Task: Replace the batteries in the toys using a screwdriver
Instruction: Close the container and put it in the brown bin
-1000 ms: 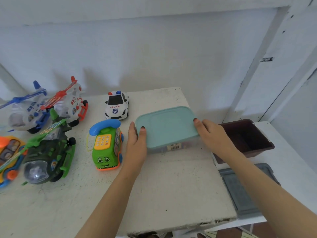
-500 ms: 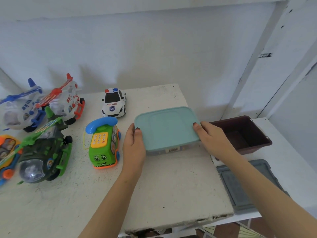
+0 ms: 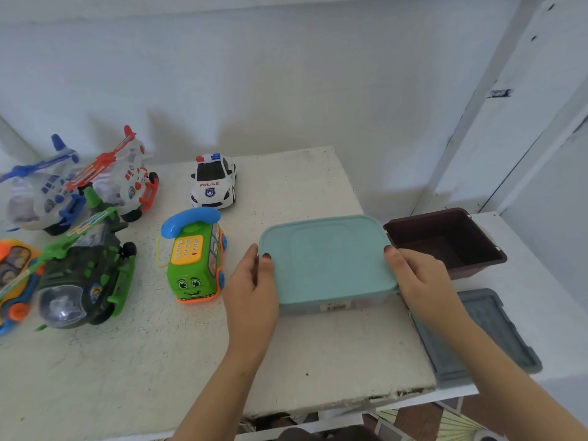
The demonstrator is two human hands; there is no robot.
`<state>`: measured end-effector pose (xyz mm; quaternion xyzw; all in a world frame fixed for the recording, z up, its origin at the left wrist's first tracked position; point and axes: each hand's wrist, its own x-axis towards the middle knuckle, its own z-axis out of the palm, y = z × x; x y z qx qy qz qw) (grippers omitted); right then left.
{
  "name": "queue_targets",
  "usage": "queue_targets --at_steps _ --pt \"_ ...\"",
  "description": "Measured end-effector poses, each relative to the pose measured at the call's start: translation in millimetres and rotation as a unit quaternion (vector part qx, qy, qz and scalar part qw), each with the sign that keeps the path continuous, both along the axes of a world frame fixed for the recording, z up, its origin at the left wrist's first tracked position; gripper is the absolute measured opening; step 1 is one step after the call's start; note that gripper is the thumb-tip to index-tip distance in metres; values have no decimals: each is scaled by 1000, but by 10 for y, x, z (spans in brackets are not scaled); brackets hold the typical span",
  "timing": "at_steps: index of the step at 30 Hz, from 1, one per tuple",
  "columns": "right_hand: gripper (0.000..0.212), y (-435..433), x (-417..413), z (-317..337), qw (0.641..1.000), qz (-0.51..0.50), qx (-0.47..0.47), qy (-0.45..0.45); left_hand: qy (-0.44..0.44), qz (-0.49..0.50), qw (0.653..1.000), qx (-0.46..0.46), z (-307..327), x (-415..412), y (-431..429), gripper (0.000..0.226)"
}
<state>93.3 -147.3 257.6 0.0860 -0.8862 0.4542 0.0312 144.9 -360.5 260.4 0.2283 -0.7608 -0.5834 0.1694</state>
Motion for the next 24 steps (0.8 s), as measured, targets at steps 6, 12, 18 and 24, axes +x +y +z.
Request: queue_targets --at_steps 6,12,18,24 --pt "91 18 -12 88 992 -8 123 -23 -19 -17 1000 16 71 -107 -62 25" --pt "78 -22 18 114 997 -5 -18 -81 -32 -9 998 47 -21 -311 -55 31" --pt "73 -71 30 43 988 -27 -103 -108 -20 -1 998 52 -66 -319 -46 32" --pt "66 -36 -61 160 990 -7 -35 -139 -25 -5 999 41 -66 -324 -56 28"
